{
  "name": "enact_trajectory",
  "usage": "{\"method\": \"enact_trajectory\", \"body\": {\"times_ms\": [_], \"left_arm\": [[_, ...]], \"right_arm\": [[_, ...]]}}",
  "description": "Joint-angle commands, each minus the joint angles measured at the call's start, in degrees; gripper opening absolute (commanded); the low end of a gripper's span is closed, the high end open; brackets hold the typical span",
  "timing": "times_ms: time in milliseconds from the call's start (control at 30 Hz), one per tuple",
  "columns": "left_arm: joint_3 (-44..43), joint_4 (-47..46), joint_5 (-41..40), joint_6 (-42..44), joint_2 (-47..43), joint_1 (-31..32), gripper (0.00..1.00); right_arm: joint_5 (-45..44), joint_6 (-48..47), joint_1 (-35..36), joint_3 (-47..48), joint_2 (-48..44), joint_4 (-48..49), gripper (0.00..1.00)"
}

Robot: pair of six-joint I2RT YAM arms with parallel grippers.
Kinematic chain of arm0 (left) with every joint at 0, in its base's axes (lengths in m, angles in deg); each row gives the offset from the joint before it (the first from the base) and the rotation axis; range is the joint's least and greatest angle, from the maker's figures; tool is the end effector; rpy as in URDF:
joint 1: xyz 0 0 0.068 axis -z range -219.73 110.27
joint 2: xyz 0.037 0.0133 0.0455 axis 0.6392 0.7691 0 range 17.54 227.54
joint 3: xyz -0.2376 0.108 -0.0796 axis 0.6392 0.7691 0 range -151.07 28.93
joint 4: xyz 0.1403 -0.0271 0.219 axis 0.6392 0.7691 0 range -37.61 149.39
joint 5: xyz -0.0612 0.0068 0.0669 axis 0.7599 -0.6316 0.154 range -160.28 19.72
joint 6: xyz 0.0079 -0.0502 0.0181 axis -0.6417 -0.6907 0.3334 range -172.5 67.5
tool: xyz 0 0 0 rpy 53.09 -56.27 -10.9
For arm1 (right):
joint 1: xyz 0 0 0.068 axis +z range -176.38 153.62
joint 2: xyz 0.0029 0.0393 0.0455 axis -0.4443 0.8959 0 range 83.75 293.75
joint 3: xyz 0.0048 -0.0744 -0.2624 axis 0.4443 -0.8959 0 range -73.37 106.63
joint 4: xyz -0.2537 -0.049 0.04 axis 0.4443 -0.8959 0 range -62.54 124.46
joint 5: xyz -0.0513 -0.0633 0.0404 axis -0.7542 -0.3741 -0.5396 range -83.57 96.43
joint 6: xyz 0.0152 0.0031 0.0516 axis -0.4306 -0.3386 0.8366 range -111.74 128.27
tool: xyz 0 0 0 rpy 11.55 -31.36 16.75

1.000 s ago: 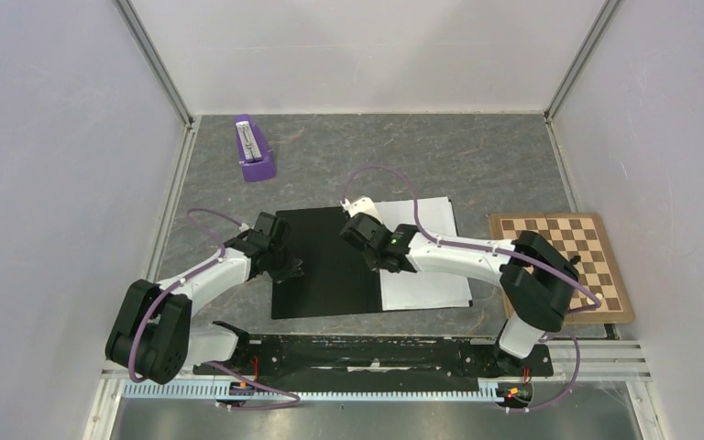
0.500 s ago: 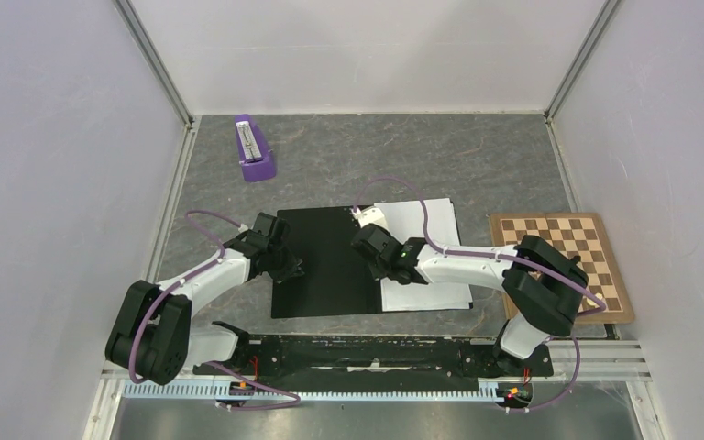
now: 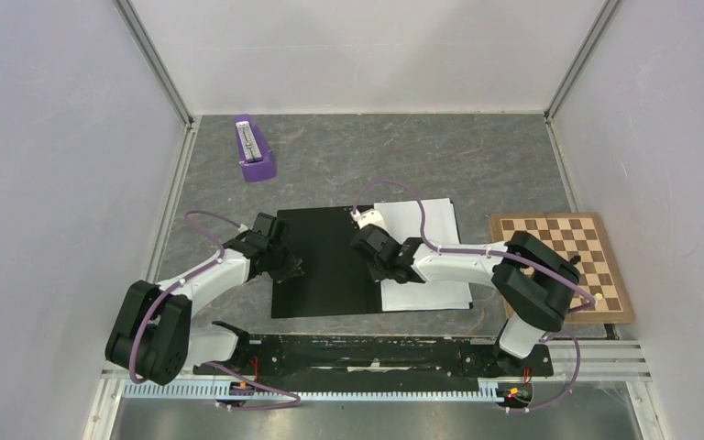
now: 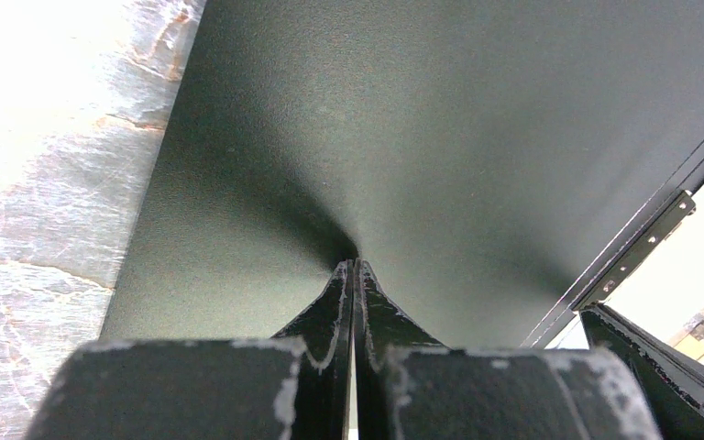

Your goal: Put the files into the folder

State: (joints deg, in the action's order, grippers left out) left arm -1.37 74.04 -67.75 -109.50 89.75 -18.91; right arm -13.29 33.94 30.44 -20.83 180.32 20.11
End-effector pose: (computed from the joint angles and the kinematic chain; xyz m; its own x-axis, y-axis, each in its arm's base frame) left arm 0.1962 -0.0763 0.1478 -0.7691 -0.6039 -0.2093 -0.4985 0.7717 -0.3950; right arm 0.1876 0.2651 0.1571 -0.7195 -0.3550 -0.5969 -0.4208 0.9066 -0.0319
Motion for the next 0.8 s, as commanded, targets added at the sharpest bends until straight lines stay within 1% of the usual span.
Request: {"method": "enact_trajectory", "body": {"times_ms": [0,267,500,767], "left_arm": [[1.9,1.1,-3.9,1.1,0.9,-0.7,0.03],[1.7,-0.7,-2.8,2.6,3.1,-0.7,0.02],[1.6,-0.8,-2.8,2.7,3.1,-0.6,0.02],[1.8,-0.8,-2.8,2.2,3.0,-0.5,0.02]], "right_arm": [[1.6,-0.8,-0.8,0.0,5.8,-3.1,0.00],[-2.8,-2.6,2.8,7.0,10.6,-7.9,0.00],[-4.3,-2.8,5.3,9.6,13.4,-10.0,0.00],[-4.6,-3.2,7.2,10.9,14.0,-10.3,0.00]]}}
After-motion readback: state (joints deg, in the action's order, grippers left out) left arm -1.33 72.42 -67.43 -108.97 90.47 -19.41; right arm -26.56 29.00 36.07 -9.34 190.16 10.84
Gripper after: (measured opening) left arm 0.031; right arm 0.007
